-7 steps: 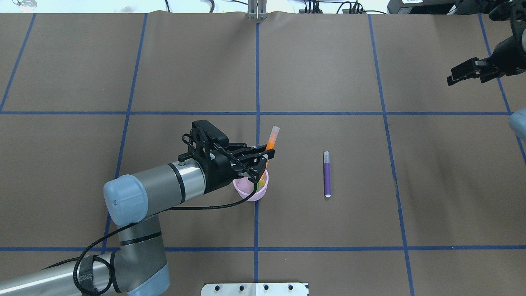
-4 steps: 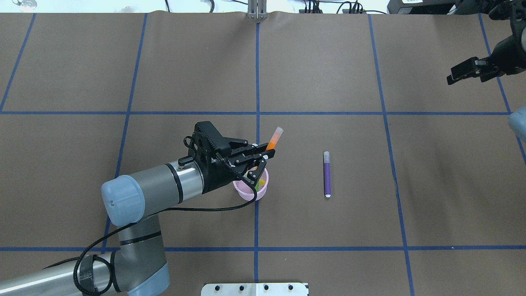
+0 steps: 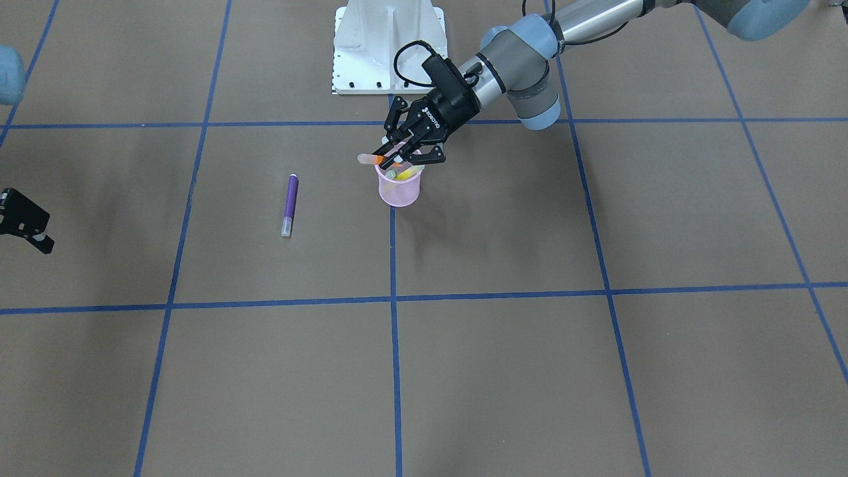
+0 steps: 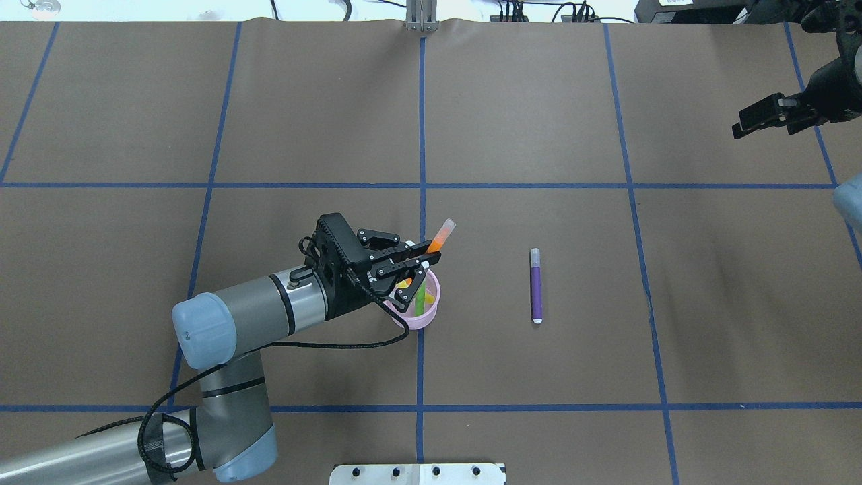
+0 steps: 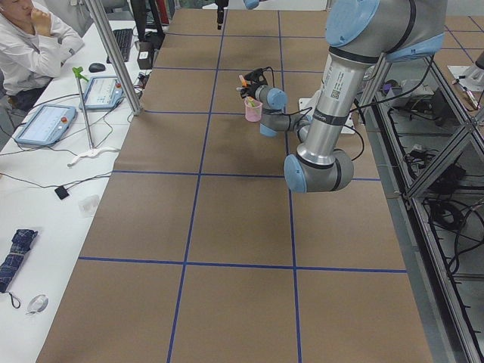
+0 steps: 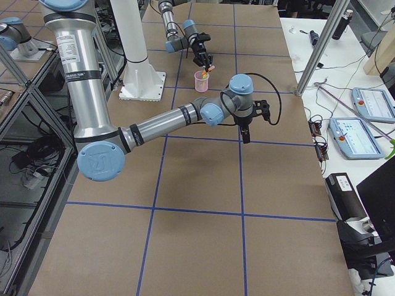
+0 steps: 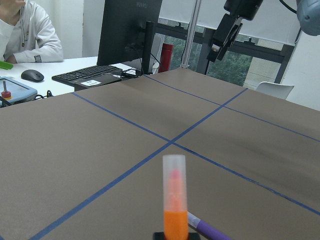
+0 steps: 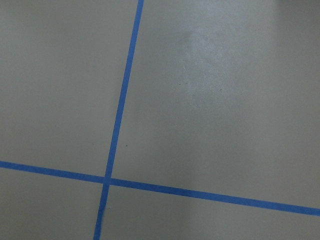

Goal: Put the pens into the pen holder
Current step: 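Lower the orange highlighter into the cup and open the left gripper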

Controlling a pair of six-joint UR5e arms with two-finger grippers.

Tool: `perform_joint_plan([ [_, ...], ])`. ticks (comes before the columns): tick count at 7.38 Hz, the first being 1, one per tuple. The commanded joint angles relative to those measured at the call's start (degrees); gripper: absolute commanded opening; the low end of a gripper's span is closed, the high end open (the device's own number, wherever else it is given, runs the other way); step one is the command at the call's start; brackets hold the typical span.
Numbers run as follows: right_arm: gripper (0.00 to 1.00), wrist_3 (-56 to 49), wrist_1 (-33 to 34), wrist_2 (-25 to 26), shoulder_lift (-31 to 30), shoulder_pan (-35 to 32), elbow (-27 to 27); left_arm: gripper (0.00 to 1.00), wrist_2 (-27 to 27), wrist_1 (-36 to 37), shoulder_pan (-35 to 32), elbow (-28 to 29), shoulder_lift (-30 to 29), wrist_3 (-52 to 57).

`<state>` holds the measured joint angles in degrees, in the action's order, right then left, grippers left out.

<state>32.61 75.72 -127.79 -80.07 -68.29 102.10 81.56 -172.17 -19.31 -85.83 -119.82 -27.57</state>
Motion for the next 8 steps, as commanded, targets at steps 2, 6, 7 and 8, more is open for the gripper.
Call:
perform_joint_plan([
  [2, 1.00, -0.09, 0.04, -0.09, 0.09, 0.00, -0.06, 1.00, 0.09, -1.15, 0.06, 0.32, -0.32, -0.55],
  [6, 1.00, 0.00, 0.04, -0.26, 0.18, 0.09, 0.11, 1.00, 0.44, 0.77, -1.77, -2.14, -0.41, -1.78],
  [7, 1.00, 0.61, 0.04, -0.44, 0.26, 0.18, 0.29, 1.00, 1.83, 6.87, -3.35, -4.15, -0.32, -5.70],
  [8, 1.00, 1.22, 0.04, -0.53, 0.35, 0.70, 0.73, 1.00, 7.07, 17.28, -6.76, -8.08, 0.03, -7.22],
])
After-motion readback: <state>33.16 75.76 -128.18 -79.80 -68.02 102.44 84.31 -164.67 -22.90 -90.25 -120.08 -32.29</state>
